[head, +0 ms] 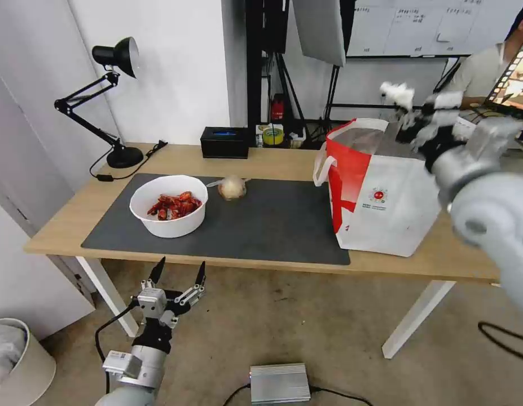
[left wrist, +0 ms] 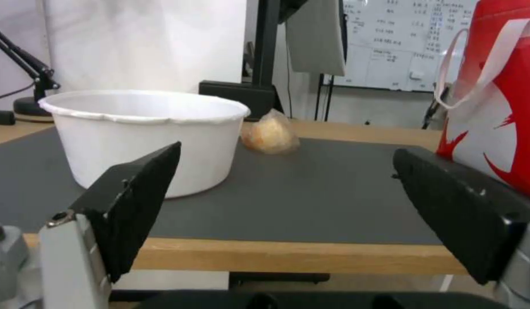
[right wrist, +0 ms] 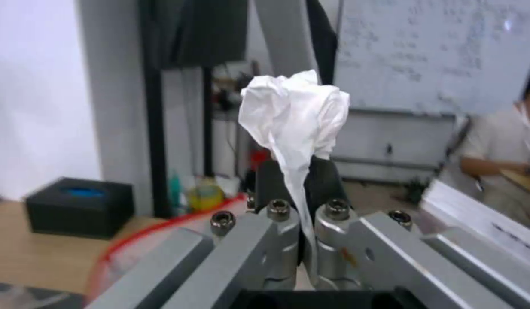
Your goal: Pick up the trash from the table and place it into the takeout bag.
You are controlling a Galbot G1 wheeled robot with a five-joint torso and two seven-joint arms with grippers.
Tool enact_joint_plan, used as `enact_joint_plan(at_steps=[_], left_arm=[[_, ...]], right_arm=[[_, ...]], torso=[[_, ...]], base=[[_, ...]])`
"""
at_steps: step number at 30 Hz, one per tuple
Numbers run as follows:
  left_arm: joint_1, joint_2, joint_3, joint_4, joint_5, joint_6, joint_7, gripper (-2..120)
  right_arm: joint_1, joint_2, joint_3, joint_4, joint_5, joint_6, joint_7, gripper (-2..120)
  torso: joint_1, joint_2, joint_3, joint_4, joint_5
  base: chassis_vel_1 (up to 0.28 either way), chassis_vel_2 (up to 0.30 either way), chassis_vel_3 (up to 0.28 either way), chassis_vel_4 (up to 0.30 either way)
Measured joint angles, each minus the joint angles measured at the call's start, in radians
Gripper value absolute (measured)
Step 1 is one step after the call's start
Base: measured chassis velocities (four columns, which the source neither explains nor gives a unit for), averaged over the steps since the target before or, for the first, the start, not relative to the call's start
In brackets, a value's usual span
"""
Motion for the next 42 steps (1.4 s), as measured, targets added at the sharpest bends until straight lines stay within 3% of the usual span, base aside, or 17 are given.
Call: enact_joint_plan(at_steps=[5, 7, 26, 35, 42], left_arm=[[0.003, -0.002, 0.0, 0.001, 0.006, -0.002, 0.0, 100], [0.006, 0.002, -0.005, 0.0, 0.006, -0.003, 0.0, 100], [0.008, -0.009, 0.006, 0.001, 0.013, -0.01, -0.001, 100], [0.013, -0.005, 0.004, -0.002, 0.012, -0.01, -0.001, 100], [0.02, -0.008, 0.002, -0.005, 0.012, -0.011, -0.001, 100]], right_arm=[[0.033, 0.006, -0.01, -0.037, 0.094, -0.103, 0.081, 0], [0.057, 0.012, -0.023, -0.068, 0.154, -0.185, 0.129, 0], [0.073, 0.033, -0.041, -0.078, 0.266, -0.252, 0.224, 0], [0.064, 0.027, -0.034, -0.064, 0.28, -0.252, 0.227, 28], [0.065, 0.025, -0.034, -0.062, 0.279, -0.252, 0.227, 57]], torso=[[0.0, 0.0, 0.0, -0.0001, 0.0001], [0.0, 0.0, 0.0, -0.0002, 0.0001], [0.0, 0.0, 0.0, -0.0001, 0.0], [0.0, 0.0, 0.0, -0.0001, -0.0001], [0.0, 0.0, 0.0, -0.0001, 0.0]], base=[[0.0, 0.0, 0.0, 0.0], [0.0, 0.0, 0.0, 0.0], [0.0, 0.0, 0.0, 0.0], [0.0, 0.0, 0.0, 0.0], [0.0, 0.0, 0.0, 0.0]])
